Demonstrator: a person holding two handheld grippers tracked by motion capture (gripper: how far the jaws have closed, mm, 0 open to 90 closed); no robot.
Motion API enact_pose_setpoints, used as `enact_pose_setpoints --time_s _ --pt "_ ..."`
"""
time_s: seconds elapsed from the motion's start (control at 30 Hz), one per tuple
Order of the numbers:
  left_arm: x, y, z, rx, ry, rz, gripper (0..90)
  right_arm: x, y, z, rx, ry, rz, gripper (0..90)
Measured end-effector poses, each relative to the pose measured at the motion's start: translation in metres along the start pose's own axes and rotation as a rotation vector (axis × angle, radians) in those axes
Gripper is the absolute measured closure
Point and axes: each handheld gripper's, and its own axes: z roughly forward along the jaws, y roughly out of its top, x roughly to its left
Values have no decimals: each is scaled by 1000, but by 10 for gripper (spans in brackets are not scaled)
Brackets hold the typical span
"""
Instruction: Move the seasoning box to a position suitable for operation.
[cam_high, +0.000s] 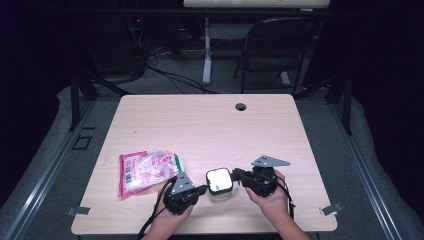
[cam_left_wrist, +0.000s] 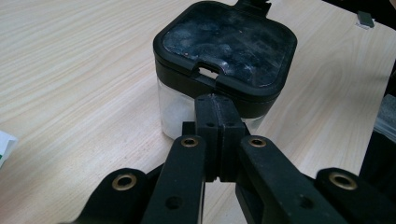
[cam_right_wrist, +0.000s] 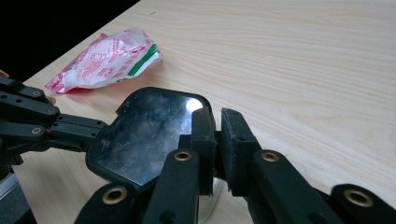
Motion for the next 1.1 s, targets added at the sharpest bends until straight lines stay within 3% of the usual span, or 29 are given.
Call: enact_pose_setpoints --time_s 1.1 --pt "1 6 -3 -28 -8 -14 900 0 -2 0 -22 -6 21 845"
